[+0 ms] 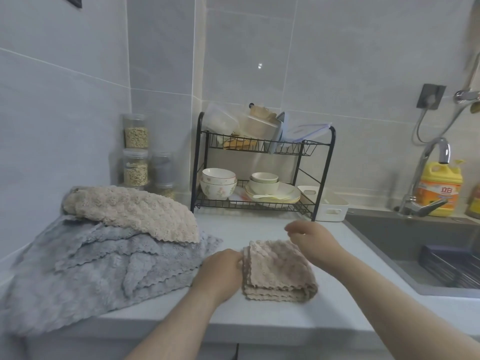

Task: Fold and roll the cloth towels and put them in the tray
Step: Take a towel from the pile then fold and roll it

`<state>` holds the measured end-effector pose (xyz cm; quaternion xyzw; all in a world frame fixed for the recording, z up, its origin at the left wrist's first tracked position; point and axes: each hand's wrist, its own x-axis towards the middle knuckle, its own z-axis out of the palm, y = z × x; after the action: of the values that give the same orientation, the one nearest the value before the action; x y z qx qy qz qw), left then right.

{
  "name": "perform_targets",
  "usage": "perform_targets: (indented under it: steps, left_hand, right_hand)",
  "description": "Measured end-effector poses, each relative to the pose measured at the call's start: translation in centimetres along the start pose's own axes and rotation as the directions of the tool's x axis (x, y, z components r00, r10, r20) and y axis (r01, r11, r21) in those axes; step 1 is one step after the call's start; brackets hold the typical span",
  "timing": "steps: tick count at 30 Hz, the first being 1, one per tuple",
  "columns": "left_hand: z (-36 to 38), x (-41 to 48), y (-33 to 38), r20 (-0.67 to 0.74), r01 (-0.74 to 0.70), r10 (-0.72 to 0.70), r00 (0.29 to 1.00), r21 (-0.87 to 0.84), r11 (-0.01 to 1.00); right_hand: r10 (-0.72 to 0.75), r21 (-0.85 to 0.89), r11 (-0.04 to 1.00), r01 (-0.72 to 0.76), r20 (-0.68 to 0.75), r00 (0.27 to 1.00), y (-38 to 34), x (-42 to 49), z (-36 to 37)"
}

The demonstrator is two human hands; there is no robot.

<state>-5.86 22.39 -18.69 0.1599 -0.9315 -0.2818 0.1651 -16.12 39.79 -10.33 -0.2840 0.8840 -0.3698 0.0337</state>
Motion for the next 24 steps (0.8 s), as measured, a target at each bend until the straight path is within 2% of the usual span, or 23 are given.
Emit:
perform_targets:
  steps: [2,5,7,11,15,18,21,24]
  left_hand:
    - [-0.1,-0.2,0.3,0.041,-0.01,0.013,0.999,-0.067,0.998]
    - [0.0,-0.3,0.4,0.132,0.004,0.01,0.991,-0.106,0.994]
    - [0.2,-0.3,0.3,0.17,0.06,-0.036,0.985,-0.141,0.988]
    - [0.2,-0.3,0.4,0.179,0.045,-0.023,0.984,-0.118,0.992]
    - [0.0,-0.6,1.2,0.105,-0.027,0.031,0.994,-0.036,0.999]
    - [-0.1,-0.7,1.5,0.109,-0.066,0.058,0.992,0.069,0.995]
    - [-0.2,-0.8,2.1,0.101,-0.052,0.04,0.994,0.122,0.991]
    - [-0.1,-0.9,2.3,0.089,0.007,-0.014,0.996,0.076,0.997]
  right_hand:
    - [-0.006,-0.18,0.984,0.004,-0.009,1.0,2.6,-0.7,-0.2]
    - [0.0,-0.182,0.983,0.025,0.138,0.99,5.2,-1.6,0.9]
    - [-0.024,-0.244,0.968,0.067,0.174,0.984,6.2,-1.5,1.8]
    - [-0.069,-0.509,0.844,0.168,0.207,0.976,8.0,-0.7,3.1]
    - [-0.073,-0.456,0.878,0.149,0.18,0.981,8.4,-0.4,3.5]
    - [-0.044,-0.439,0.891,0.116,0.171,0.984,8.2,-0.4,3.5]
    - [-0.019,-0.396,0.916,0.058,0.102,0.995,7.9,-0.6,3.2]
    - [-0.048,-0.332,0.942,0.049,0.01,0.999,7.6,-1.0,2.9]
